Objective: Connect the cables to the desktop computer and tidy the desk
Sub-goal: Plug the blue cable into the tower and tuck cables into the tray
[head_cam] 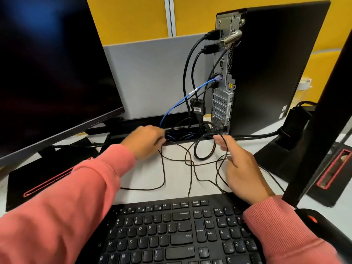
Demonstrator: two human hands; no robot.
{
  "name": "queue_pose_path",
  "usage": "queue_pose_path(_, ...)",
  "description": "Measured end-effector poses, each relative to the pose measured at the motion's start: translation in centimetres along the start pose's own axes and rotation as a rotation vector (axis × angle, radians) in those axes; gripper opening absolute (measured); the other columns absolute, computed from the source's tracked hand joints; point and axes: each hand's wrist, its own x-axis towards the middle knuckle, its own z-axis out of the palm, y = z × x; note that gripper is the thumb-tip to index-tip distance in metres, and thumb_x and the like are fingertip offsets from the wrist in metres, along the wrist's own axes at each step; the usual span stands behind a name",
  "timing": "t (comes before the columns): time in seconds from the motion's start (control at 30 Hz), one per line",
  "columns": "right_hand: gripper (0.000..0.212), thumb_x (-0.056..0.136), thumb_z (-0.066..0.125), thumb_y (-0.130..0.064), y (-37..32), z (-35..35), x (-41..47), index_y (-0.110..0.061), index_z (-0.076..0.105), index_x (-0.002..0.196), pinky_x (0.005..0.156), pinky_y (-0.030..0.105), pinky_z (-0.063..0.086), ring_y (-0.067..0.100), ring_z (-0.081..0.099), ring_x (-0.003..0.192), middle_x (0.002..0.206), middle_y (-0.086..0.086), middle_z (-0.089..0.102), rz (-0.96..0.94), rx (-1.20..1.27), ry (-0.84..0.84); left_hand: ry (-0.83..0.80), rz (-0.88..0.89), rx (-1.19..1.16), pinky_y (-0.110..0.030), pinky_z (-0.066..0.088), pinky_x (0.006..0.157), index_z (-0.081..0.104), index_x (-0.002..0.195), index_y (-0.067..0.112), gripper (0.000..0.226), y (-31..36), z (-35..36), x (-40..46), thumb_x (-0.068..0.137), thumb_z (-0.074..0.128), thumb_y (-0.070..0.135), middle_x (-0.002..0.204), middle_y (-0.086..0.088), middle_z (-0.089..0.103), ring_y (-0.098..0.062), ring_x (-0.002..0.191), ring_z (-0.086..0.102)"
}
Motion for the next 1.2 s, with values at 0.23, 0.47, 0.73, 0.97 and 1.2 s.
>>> queue_pose_path(0.23,0.056,0.102,0.036,-0.002,0.6,0.9,0.2,-0.033,0.041,0.148,0.106,0.035,0.044,0.017,0.053,0.124,0.139,-0.001,0.056,0.041,-0.064,-0.094,-0.214,0.199,-0.173,-0.027,0.051,0.076,0.061,0.112,0.032,0.025,3.4,0.6,-0.9,0.093,0.066,0.046,0.101,0.016,0.055,-0.002,0.084,0.054)
queue_pose_path(0.47,0.042,0.105,0.036,-0.013,0.6,1.0,0.4,-0.025,0.053,0.141,0.105,0.031,0.043,0.015,0.052,0.126,0.135,-0.003,0.059,0.052,-0.157,-0.124,-0.208,0.112,-0.005,-0.042,0.054,0.079,0.054,0.099,0.023,0.012,4.9,0.7,0.0,0.103,0.049,0.033,0.102,0.003,0.063,-0.02,0.086,0.061)
queue_pose_path(0.73,0.039,0.106,0.04,-0.024,0.3,0.3,0.3,-0.027,0.056,0.141,0.103,0.029,0.038,0.013,0.048,0.131,0.141,-0.009,0.057,0.037,-0.087,0.11,0.456,-0.534,-0.517,-0.03,0.049,0.063,0.055,0.095,0.01,0.004,-1.2,-1.7,1.1,0.097,0.053,0.014,0.078,-0.017,0.067,-0.032,0.069,0.062)
queue_pose_path(0.97,0.053,0.092,0.052,-0.014,0.9,0.5,0.0,-0.031,0.05,0.142,0.109,0.045,0.036,0.021,0.044,0.128,0.132,-0.005,0.055,0.133,-0.419,-0.101,0.252,-0.462,-0.23,-0.036,0.052,0.077,0.066,0.112,0.033,0.026,-2.9,-0.1,-0.3,0.092,0.057,0.02,0.087,-0.001,0.068,-0.028,0.082,0.062)
queue_pose_path(1.2,0.012,0.096,0.061,-0.027,1.5,0.9,0.4,-0.032,0.069,0.089,0.088,0.041,0.037,0.017,0.044,0.103,0.096,-0.013,0.05,0.051,-0.479,-0.031,0.384,-0.219,-0.265,-0.041,0.052,0.083,0.075,0.099,0.025,0.025,1.0,-3.8,-1.2,0.087,0.053,0.025,0.087,0.004,0.061,-0.022,0.083,0.06)
